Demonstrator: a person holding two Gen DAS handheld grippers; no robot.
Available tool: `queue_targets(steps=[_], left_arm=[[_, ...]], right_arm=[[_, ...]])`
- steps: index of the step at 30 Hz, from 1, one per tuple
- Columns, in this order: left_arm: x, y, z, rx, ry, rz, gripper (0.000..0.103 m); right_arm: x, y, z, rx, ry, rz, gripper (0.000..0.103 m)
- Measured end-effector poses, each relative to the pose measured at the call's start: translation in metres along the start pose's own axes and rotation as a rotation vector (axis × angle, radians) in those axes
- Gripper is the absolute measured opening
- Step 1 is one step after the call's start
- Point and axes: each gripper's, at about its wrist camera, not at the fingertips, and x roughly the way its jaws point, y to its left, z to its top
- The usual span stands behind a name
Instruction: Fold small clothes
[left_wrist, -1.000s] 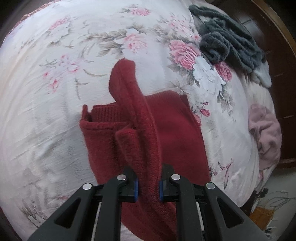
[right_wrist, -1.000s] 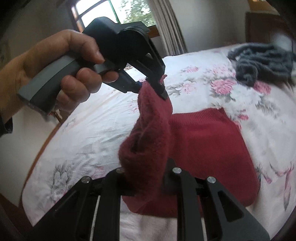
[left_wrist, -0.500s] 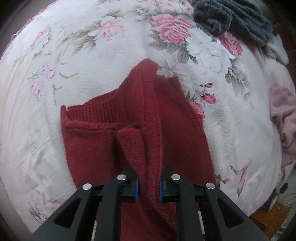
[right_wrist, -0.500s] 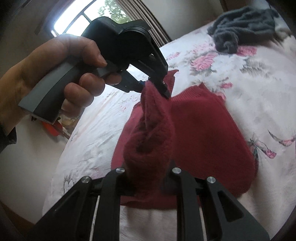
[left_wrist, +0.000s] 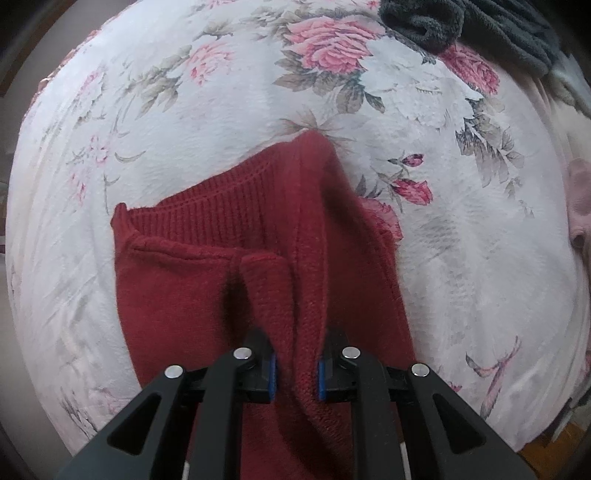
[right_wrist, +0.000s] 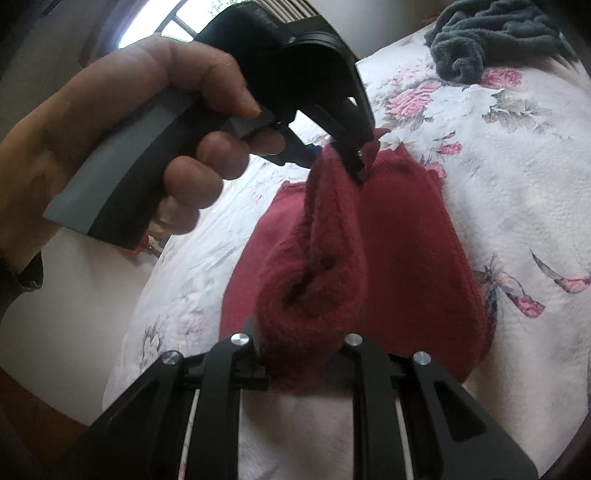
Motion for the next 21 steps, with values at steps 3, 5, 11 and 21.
queue_targets(steps=[3,5,11,21], left_arm=[[0.007,-0.006,0.000,-0.015,-0.011,0.007,0.016],[0.010,-0.009,-0.001,-0.024,-0.017,0.006,0.016],[0.011,-0.009,-0.003,-0.064,-0.071,-0.067,0.039],[-0.021,0.043,-0.022,-0.143,-0.252,-0.456,0.054]], right_arm=[[-0.001,-0.010,-0.001,0.023,0.012,0.008,0.015],[-0.003,-0.012,-0.002,0.030,0.020,0.014,0.015],[-0.003,-0.030,-0.002,0.094,0.057,0.072,0.018],[-0.008,-0.066,-0.002,0.259,0.086,0.162,0.042]])
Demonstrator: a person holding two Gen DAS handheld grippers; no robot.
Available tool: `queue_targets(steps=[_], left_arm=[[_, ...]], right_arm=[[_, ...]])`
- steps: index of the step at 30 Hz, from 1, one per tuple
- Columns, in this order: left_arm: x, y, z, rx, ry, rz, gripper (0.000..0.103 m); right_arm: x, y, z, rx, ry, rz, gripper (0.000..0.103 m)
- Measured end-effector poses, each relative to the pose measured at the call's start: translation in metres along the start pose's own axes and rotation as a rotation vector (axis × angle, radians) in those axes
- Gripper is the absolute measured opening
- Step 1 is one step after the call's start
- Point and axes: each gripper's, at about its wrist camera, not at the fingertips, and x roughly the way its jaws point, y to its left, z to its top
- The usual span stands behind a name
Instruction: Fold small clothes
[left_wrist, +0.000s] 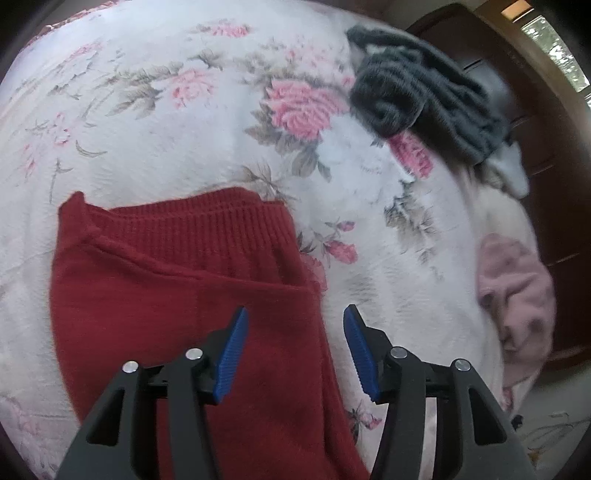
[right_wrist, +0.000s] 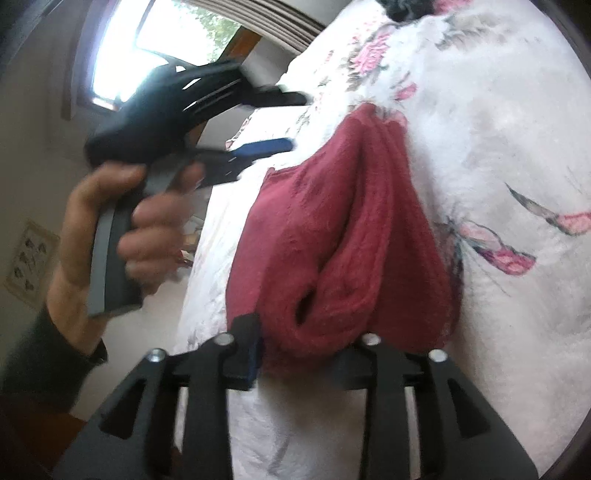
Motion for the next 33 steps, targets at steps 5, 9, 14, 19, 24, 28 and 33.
queue_targets(steps=[5,9,14,19,24,28,33], left_arm=[[-0.030,0.015,-0.025,0.052,0.001,-0.094,0.059],[-0.044,0.031,-0.062,0.083,0.009,-0.129,0.059],[-0.058,0.051,-0.102,0.094,0.002,-0.185,0.059],[-0.055,0.060,-0.130,0.118,0.023,-0.187,0.059],[-0.055,0.064,-0.144,0.110,0.012,-0.262,0.058],[-0.036,0.067,-0.148,0.087,0.048,-0.267,0.059],[-0.021,0.078,-0.157,0.023,0.085,-0.284,0.058]], right_arm=[[-0.023,-0.030,0.007,0.138,-0.056,0.052,0.065],[-0.026,-0.039,0.008,0.200,-0.063,0.097,0.065],[-0.007,-0.039,0.004,0.200,-0.010,0.072,0.065],[0.012,-0.025,0.000,0.143,0.042,0.057,0.030],[-0.004,-0.017,0.002,0.101,-0.055,-0.019,0.019],[0.003,-0.039,0.003,0.159,-0.042,-0.085,0.024],[-0.029,-0.016,0.013,0.086,-0.114,-0.149,0.051]])
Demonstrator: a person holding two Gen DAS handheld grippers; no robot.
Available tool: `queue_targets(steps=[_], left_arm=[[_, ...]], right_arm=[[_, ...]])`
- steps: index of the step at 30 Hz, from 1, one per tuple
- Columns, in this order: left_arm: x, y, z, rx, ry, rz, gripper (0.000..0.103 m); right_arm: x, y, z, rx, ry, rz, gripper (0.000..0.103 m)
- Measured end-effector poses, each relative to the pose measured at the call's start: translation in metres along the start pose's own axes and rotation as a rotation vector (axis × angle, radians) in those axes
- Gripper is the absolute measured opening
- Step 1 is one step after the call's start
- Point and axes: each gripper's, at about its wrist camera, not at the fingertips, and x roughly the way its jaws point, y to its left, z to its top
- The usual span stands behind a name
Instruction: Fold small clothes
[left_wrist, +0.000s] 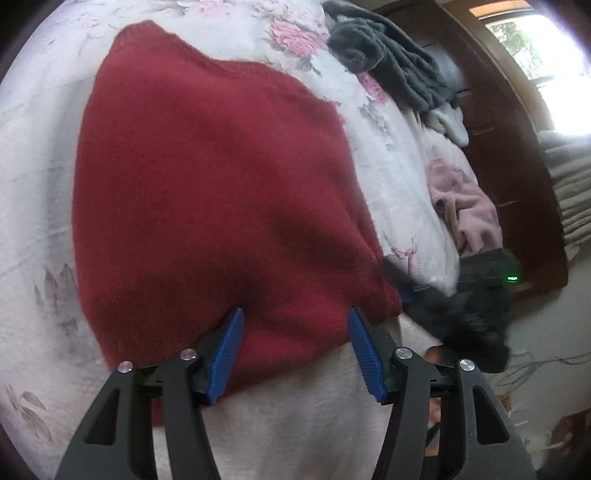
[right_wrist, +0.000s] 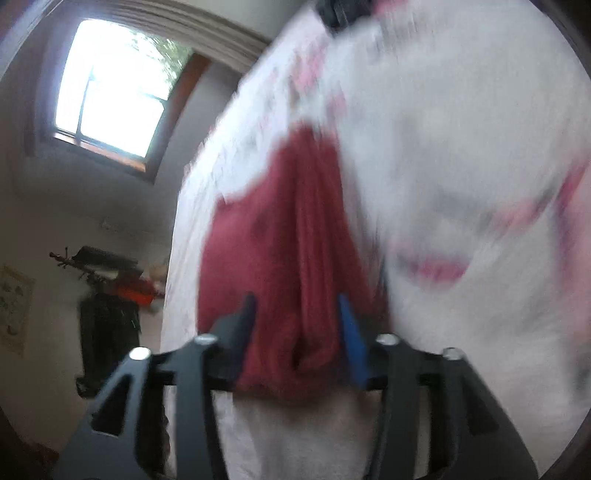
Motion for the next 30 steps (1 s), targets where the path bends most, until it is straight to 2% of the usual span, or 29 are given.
queue_targets(steps=[1,4,7,10,11,12,15,17,19,21,22,24,26,27,28,29,30], left_arm=[[-0.004,-0.004,-0.002,0.015,-0.013,-0.013,0.058],[-0.015,-0.018,-0.011,0.075,-0.056,-0.072,0.059],[-0.009,-0.022,-0.017,0.090,-0.047,-0.088,0.059],[-0.002,-0.024,-0.021,0.088,-0.046,-0.076,0.059],[0.002,-0.023,-0.021,0.082,-0.044,-0.075,0.059],[0.008,-0.021,-0.020,0.070,-0.034,-0.067,0.059],[0.025,-0.015,-0.020,0.056,-0.004,-0.037,0.059],[0.032,-0.016,-0.021,0.065,0.002,-0.017,0.059],[0.035,-0.016,-0.020,0.060,0.016,-0.010,0.057],[0.023,-0.021,-0.016,0.055,0.038,-0.048,0.057],[0.011,-0.025,-0.012,0.073,0.022,-0.072,0.057],[-0.028,-0.031,0.003,0.142,-0.060,-0.074,0.059],[-0.055,-0.020,0.027,0.130,-0.134,-0.065,0.059],[-0.064,-0.011,0.042,0.105,-0.160,-0.069,0.059],[-0.069,-0.002,0.056,0.081,-0.180,-0.066,0.059],[-0.073,0.006,0.066,0.063,-0.194,-0.055,0.059],[-0.073,0.019,0.082,0.033,-0.205,-0.044,0.059]], right_arm=[[-0.011,0.007,0.012,-0.025,-0.020,-0.016,0.051],[0.001,0.019,0.048,-0.069,0.068,0.010,0.051],[0.041,0.029,0.074,-0.087,0.191,0.006,0.049],[0.088,0.037,0.078,-0.133,0.319,-0.072,0.046],[0.099,0.037,0.076,-0.146,0.346,-0.110,0.040],[0.105,0.039,0.073,-0.171,0.354,-0.148,0.011],[0.094,0.053,0.077,-0.239,0.260,-0.163,0.007],[0.091,0.050,0.076,-0.248,0.206,-0.197,0.007],[0.110,0.037,0.072,-0.230,0.263,-0.229,0.009],[0.107,0.034,0.076,-0.217,0.275,-0.212,0.012],[0.100,0.037,0.082,-0.218,0.263,-0.199,0.016],[0.080,0.046,0.092,-0.217,0.196,-0.190,0.020],[0.074,0.048,0.106,-0.202,0.168,-0.195,0.030],[0.079,0.048,0.108,-0.198,0.179,-0.203,0.049],[0.084,0.044,0.110,-0.193,0.213,-0.211,0.058],[0.097,0.042,0.110,-0.196,0.254,-0.213,0.057],[0.107,0.040,0.108,-0.211,0.286,-0.210,0.046]])
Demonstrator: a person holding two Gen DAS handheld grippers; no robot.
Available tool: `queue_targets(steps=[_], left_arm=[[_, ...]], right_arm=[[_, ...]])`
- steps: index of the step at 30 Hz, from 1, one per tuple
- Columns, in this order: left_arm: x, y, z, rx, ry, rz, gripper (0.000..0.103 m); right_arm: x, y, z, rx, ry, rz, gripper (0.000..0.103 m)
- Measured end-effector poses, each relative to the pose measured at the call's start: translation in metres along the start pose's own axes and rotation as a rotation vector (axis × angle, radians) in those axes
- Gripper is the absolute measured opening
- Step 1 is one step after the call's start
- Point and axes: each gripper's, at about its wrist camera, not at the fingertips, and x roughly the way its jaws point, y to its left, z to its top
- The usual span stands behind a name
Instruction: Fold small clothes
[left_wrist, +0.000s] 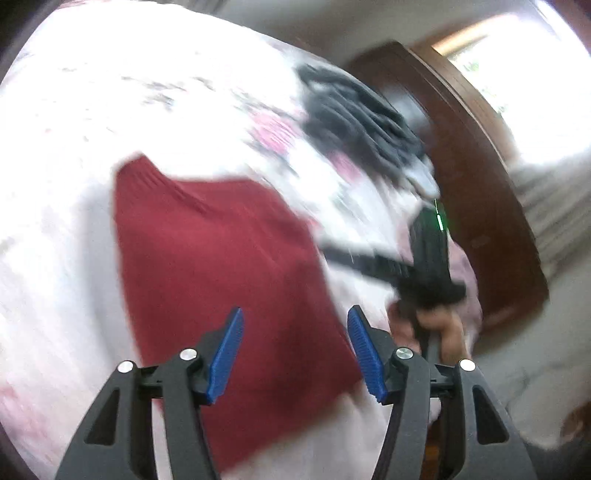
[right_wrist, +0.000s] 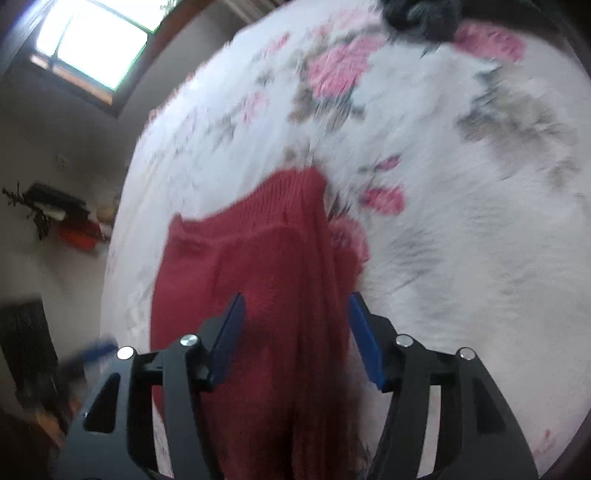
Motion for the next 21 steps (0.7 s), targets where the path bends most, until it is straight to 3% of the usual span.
queue_targets(steps=[1,4,6,8,9,11,14,16,18,21], left_arm=[[0.003,0.007,0.005,-0.008,-0.001,0.011,0.058],[0.036,0.027,0.019,-0.020,0.052,0.097,0.057],[0.063,0.043,0.012,-0.035,0.119,0.150,0.048],[0.069,0.043,0.010,-0.018,0.131,0.182,0.047],[0.058,0.038,0.010,-0.017,0.106,0.168,0.047],[0.030,0.022,0.006,0.010,0.040,0.123,0.049],[0.015,0.006,-0.013,0.057,0.029,0.026,0.050],[0.033,0.004,-0.025,0.077,0.093,0.045,0.049],[0.057,0.013,-0.036,0.089,0.148,0.122,0.041],[0.065,0.017,-0.038,0.094,0.158,0.162,0.039]], right_arm=[[0.010,0.003,0.002,-0.023,0.017,-0.004,0.021],[0.026,-0.007,0.007,-0.041,0.016,-0.047,0.016],[0.025,-0.019,0.006,0.003,0.029,-0.017,0.017],[0.009,-0.018,0.005,0.016,0.010,0.008,0.020],[0.000,-0.015,0.002,0.009,-0.013,0.005,0.026],[-0.035,-0.003,-0.012,-0.040,-0.077,0.018,0.026],[-0.044,0.023,-0.035,-0.147,-0.027,0.093,0.026],[-0.021,0.030,-0.049,-0.207,0.059,0.062,0.015],[-0.002,0.020,-0.056,-0.252,0.059,-0.060,0.000],[-0.015,0.011,-0.053,-0.170,0.048,-0.028,0.000]])
